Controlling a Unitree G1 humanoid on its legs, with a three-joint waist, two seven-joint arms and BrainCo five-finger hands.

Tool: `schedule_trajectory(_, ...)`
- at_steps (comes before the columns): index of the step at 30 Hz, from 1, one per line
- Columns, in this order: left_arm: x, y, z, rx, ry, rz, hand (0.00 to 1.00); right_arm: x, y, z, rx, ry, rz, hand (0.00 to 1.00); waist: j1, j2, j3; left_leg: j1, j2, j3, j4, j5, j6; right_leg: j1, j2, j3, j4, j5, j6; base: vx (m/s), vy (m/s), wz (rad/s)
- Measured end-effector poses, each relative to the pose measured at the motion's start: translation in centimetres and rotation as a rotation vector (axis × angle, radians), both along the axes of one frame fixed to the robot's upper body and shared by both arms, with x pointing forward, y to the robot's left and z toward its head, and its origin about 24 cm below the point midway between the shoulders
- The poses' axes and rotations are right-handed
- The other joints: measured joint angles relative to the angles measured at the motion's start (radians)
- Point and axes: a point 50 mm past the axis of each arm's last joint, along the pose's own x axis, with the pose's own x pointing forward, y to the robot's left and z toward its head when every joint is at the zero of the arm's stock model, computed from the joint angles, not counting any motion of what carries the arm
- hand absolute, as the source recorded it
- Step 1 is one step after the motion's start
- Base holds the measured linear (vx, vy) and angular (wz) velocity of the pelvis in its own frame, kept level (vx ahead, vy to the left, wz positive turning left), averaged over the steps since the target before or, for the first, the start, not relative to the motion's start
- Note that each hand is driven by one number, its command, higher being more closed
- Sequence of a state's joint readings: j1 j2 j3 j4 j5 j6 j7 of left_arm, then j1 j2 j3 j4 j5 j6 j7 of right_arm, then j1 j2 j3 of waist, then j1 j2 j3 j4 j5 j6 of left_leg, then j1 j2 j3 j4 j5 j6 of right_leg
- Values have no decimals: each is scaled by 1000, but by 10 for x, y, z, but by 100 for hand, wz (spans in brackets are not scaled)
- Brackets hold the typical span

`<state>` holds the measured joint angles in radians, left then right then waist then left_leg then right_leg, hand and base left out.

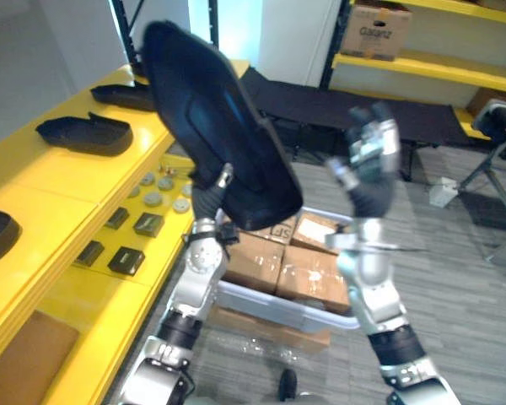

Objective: Walk over and take plastic housings, then place them on the shelf

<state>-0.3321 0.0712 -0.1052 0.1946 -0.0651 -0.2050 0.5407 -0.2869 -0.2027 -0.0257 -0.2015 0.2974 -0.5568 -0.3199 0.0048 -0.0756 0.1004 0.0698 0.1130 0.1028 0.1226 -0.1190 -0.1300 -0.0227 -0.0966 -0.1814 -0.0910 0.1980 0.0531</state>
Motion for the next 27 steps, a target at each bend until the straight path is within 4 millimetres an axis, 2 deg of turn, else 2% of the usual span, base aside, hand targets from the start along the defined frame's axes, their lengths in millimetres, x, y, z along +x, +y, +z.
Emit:
schedule_trajectory(2, -7, 20, -10, 16, 27, 112, 100, -13, -26, -7, 37, 12, -113, 0, -19, 0, -15, -2, -1, 10, -12, 0, 0, -13, 1, 8, 0, -1, 1, 24, 21, -12)
schedule_trajectory(3, -9, 25, -12, 17, 30, 137, 100, -15, -31, -12, 42, 30, -139, 0, -19, 2, -16, 0, 0, 15, -12, 0, 0, -14, 2, 15, 0, -1, 1, 33, 20, -17)
schedule_trajectory(5, -14, 39, -16, 21, 35, 201, 100, -28, -51, -33, 67, 119, -231, 0, -25, 15, -24, 0, 2, 18, -12, -4, 1, -16, 4, 19, 0, 0, 4, 41, 24, -9)
schedule_trajectory(9, -36, 65, -12, 3, -26, 299, 100, -47, -74, -82, 153, 353, -311, 0, -48, 46, -42, 0, 3, 31, -25, -8, 1, -30, 7, 29, 0, -1, 4, 35, 30, -8)
schedule_trajectory(10, -42, 69, -10, 2, -48, 315, 100, -52, -78, -106, 190, 462, -322, 0, -48, 49, -44, 1, 4, 37, -27, -8, 1, -31, 8, 32, 0, -1, 3, 16, 26, -9)
schedule_trajectory(12, -52, 77, -10, -2, -69, 344, 100, -62, -77, -143, 275, 623, -295, 0, -48, 58, -43, 1, 6, 44, -27, -10, 2, -31, 9, 38, 0, -2, 3, -7, 32, -9)
schedule_trajectory(16, -69, 88, -23, 3, -19, 380, 100, -72, -73, -178, 323, 781, -262, 0, -47, 71, -42, -1, 4, 44, -27, -15, 6, -30, 8, 38, 0, -12, 2, -23, 18, 0)
schedule_trajectory(18, -90, 94, -31, -10, 10, 392, 100, -82, -71, -200, 390, 862, -251, 0, -42, 74, -40, -7, 5, 30, -28, -21, 10, -27, 8, 25, -1, -15, 4, -29, 18, 16)
schedule_trajectory(20, -102, 99, -36, -32, 24, 414, 100, -86, -69, -209, 434, 889, -235, 0, -36, 78, -39, -22, 4, -1, -27, -19, 10, -22, 4, -6, 0, -21, 4, -14, 4, 41)
schedule_trajectory(22, -111, 101, -42, -78, 41, 437, 100, -87, -68, -215, 444, 916, -219, 0, -10, 84, -35, -20, 5, -24, -26, -17, 8, -6, 3, -29, 0, -28, 3, 2, -4, 45)
schedule_trajectory(25, -126, 108, -46, -111, 51, 486, 100, -76, -54, -219, 407, 946, -159, 0, 22, 93, -28, -20, 6, -74, -24, -12, 0, 25, -3, -78, 0, -36, 8, 12, 1, 42)
schedule_trajectory(27, -129, 109, -46, -103, 45, 489, 100, -68, -49, -218, 399, 946, -131, 0, 36, 96, -26, -23, 4, -87, -23, -11, 0, 30, -6, -90, 0, -36, 8, 9, 11, 28)
